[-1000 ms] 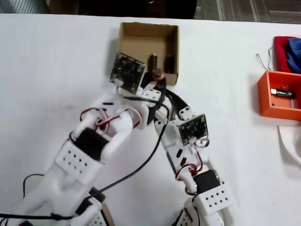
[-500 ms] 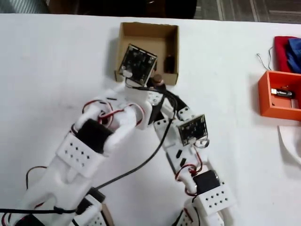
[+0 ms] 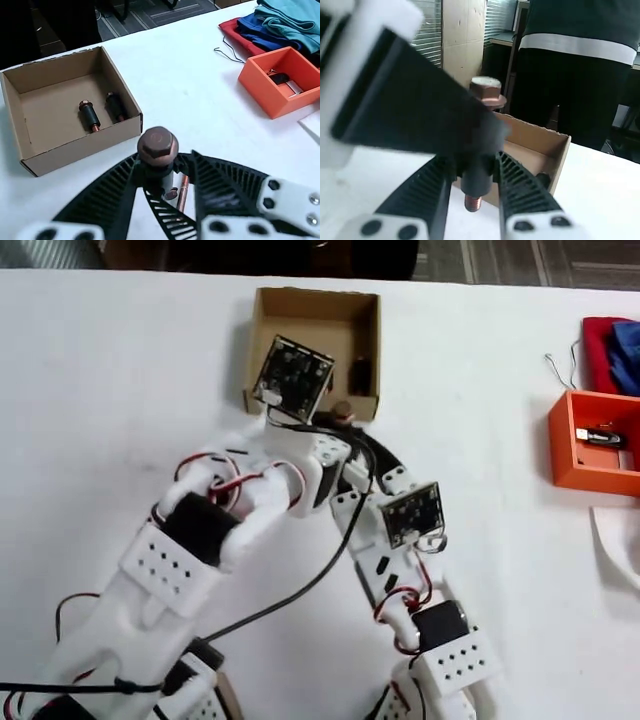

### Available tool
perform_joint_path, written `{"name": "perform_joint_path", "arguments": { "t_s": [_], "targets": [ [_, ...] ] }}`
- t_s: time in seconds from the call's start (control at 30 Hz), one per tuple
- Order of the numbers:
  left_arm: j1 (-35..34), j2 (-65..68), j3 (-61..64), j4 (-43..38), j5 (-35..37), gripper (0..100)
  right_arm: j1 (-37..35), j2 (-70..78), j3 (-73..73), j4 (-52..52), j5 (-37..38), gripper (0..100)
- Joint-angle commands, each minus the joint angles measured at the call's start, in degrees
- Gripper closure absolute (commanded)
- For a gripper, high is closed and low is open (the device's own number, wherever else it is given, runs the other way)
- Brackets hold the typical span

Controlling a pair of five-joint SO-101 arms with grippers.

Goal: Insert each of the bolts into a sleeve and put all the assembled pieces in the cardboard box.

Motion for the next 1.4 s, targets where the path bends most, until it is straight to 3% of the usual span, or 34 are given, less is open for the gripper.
{"name": "perform_joint_path", "arguments": {
  "t_s": [0.0, 0.93, 1.03, 1.17, 1.23, 1.37],
  "targets": [
    [0.3, 0.1, -2.9, 0.2, -0.3, 78, -0.1, 0.1, -0.8, -1.7, 0.2, 97.6],
    [-4.6, -9.6, -4.1, 0.5, -0.3, 81, -0.1, 0.1, -0.7, -1.5, 0.2, 97.6],
    [-8.6, -9.6, -8.2, 0.8, -0.4, 85, 2.9, 0.1, -0.8, -1.3, 0.2, 97.6],
    [-19.8, -9.6, -12.7, 2.6, -0.4, 94, 8.0, 0.6, -2.6, 0.1, 0.0, 97.6],
    [-25.3, -9.6, -11.8, 4.7, -0.5, 98, 9.0, 0.7, -6.6, 6.3, -3.6, 97.6],
    [-37.1, -9.6, -5.0, 9.2, -0.6, 94, 10.0, 2.2, -21.2, 22.0, -13.8, 97.6]
  ]
}}
